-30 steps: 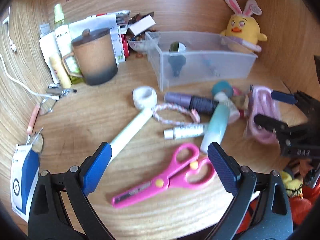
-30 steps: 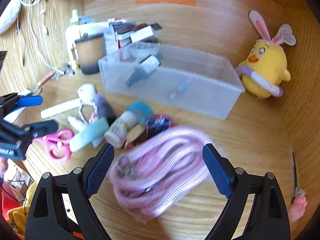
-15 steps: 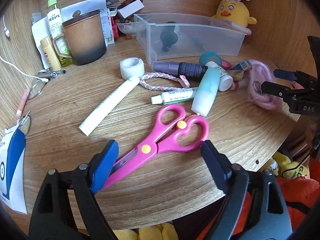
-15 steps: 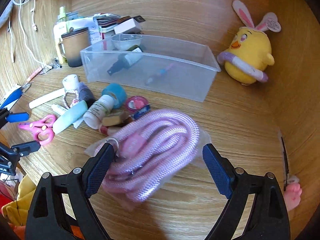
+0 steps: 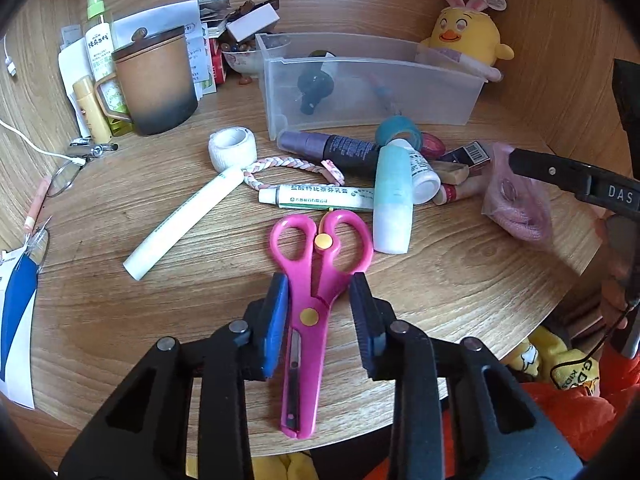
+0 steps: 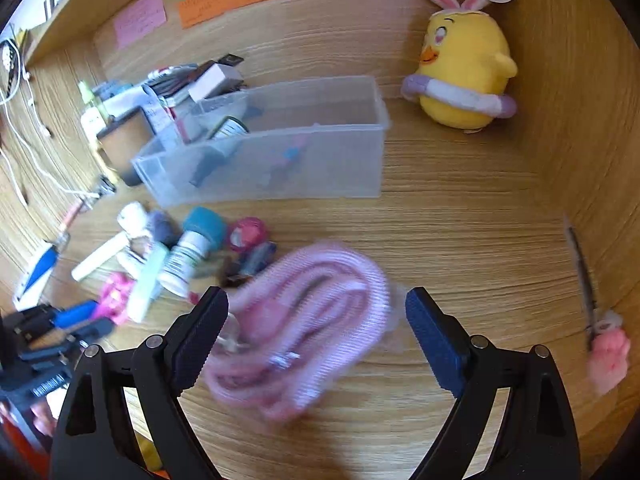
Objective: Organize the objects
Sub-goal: 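Grasp the pink scissors with the left gripper while the right gripper approaches the bagged pink rope, then grasp the bagged pink rope with the right gripper while the left gripper lifts the scissors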
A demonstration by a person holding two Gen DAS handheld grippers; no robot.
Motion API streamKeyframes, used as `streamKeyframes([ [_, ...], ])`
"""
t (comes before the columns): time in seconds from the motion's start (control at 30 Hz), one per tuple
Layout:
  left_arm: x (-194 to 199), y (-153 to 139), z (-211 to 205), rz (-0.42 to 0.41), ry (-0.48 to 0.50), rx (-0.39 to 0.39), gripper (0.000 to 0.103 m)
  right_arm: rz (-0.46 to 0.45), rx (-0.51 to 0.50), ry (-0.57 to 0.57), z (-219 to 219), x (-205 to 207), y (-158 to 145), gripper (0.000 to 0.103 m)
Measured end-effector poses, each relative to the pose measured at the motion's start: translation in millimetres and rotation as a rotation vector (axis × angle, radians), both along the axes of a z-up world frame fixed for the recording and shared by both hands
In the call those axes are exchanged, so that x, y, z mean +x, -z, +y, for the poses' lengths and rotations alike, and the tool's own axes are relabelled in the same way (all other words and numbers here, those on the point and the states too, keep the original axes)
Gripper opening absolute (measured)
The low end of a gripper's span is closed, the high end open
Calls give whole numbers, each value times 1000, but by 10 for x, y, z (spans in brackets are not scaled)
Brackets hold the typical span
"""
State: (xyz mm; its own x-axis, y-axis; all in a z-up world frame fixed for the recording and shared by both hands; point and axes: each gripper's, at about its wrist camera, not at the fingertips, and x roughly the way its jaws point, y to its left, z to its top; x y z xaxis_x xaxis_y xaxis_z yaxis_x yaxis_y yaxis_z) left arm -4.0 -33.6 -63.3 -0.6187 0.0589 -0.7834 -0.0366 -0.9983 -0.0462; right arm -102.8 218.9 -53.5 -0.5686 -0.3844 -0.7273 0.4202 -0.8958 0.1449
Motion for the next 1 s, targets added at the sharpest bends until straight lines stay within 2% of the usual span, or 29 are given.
streamKeyframes([
  [0.07,12,-9,21,-4,-3,-1,30,16,20,-4,-155,17,20,96],
  [0.23,79,-30,-15,-1,-6,-20,30,67,155,-8,-340,62,162,97],
  [0.5,176,8,-60,9,8,-22,30,23,182,-26,-13,132,231,99],
  [0.57,216,13,-76,21,11,-26,26,6,191,-19,109,139,242,99],
  [0.6,226,14,-78,26,11,-31,19,-1,191,-14,154,144,241,99],
  [0.7,229,15,-63,34,11,-37,18,-25,152,-4,306,134,201,99],
  [0.83,215,25,-53,42,6,-41,18,-11,139,21,305,53,139,99],
  [1.0,233,-42,-94,66,-13,-42,18,-42,170,-1,152,-117,255,99],
])
